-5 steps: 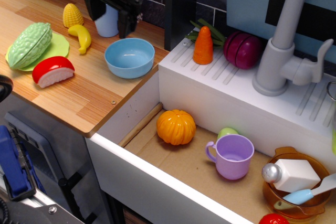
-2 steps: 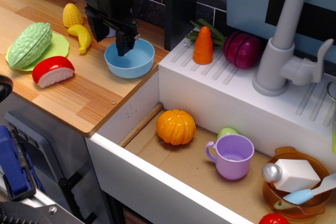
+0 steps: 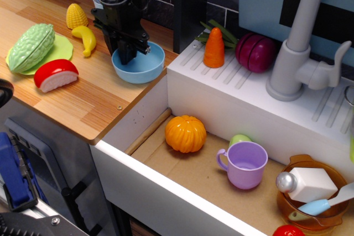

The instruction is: Lift bowl

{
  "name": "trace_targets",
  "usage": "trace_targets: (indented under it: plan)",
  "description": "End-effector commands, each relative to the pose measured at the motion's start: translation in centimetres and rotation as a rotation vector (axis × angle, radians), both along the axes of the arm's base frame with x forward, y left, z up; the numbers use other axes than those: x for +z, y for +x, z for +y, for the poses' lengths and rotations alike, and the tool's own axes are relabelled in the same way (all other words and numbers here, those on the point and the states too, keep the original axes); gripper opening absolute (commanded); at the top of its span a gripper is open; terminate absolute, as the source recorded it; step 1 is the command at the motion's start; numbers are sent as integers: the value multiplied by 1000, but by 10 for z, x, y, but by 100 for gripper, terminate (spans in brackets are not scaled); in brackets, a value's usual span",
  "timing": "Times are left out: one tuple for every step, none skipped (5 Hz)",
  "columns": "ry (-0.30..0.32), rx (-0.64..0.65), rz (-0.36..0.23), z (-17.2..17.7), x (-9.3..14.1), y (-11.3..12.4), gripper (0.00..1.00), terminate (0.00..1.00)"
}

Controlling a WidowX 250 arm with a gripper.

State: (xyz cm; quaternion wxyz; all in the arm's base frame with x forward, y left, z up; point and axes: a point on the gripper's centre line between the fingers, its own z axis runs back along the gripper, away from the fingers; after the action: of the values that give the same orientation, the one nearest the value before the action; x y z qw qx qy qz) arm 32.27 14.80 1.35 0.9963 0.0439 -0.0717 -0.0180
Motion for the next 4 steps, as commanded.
trace_targets:
  plan:
    - [36,-2,-40,2,24,5,0,0]
    - [45,9,-71,1,47,7,0,0]
    - [87,22,-77,0,82,10,0,0]
    - [114,25,-74,-1,109,13,0,0]
